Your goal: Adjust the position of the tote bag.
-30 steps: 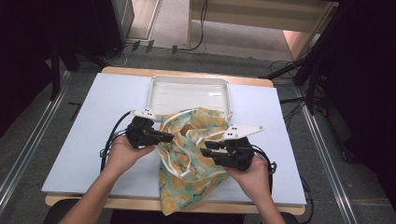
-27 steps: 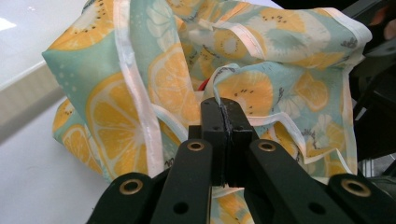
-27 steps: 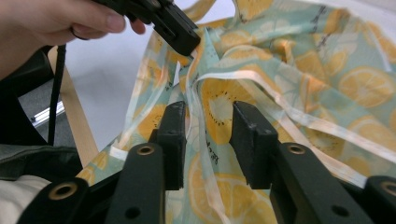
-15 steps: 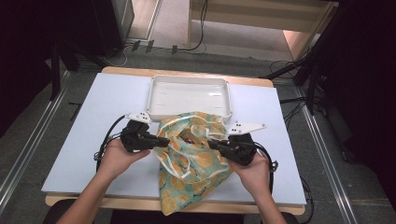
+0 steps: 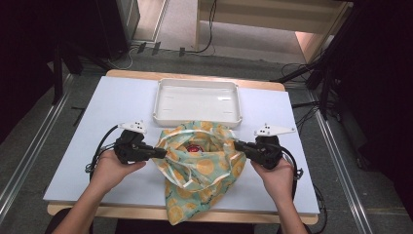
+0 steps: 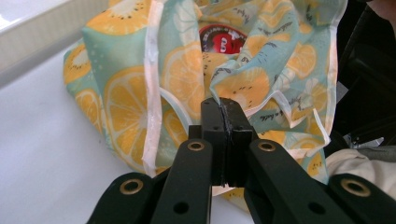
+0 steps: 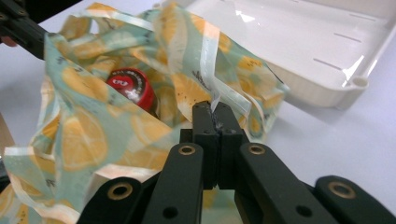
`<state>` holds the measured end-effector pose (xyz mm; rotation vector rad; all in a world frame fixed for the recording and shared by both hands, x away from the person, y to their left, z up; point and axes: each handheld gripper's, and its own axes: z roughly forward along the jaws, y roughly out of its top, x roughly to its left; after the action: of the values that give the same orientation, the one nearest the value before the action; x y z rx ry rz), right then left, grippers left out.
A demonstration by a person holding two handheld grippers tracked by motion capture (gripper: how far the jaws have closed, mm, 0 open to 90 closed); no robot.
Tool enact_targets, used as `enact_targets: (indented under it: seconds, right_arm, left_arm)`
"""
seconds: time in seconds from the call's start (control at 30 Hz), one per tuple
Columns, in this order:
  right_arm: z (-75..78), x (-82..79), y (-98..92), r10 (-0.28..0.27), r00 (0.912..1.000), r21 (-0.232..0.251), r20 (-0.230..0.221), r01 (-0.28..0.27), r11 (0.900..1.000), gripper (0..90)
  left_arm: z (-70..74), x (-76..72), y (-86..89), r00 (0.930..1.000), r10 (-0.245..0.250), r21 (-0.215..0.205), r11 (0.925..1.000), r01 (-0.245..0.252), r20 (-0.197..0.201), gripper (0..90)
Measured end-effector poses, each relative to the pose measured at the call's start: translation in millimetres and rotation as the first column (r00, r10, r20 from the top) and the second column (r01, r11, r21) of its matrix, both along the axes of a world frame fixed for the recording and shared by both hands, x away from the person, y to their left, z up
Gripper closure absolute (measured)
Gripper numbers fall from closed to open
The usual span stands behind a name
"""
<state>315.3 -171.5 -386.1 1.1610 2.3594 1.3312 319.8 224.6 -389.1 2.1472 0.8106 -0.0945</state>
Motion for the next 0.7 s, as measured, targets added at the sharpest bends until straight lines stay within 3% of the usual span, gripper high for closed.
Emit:
enact_targets:
  seconds: [0.43, 0.5, 0.7]
  right_arm:
    - [-20.7, 6.1, -25.2, -0.079, 0.9962, -0.004, -0.036, 0.079, 0.997, 90.0]
    - [-24.0, 5.6, -29.1, -0.086, 0.9952, -0.008, -0.047, 0.085, 0.996, 90.0]
    - [-32.6, -0.3, -36.2, -0.083, 0.9947, -0.017, -0.061, 0.082, 0.996, 90.0]
  left_arm:
    - [-9.7, -10.5, 23.6, 0.9994, 0.027, -0.006, 0.9996, -0.027, -0.023, 90.0]
    - [-11.8, -13.8, 27.3, 0.9993, 0.029, 0.009, 0.9996, -0.029, -0.024, 90.0]
    - [-9.6, -25.0, 32.7, 0.9994, 0.027, -0.036, 0.9990, -0.028, -0.020, 90.0]
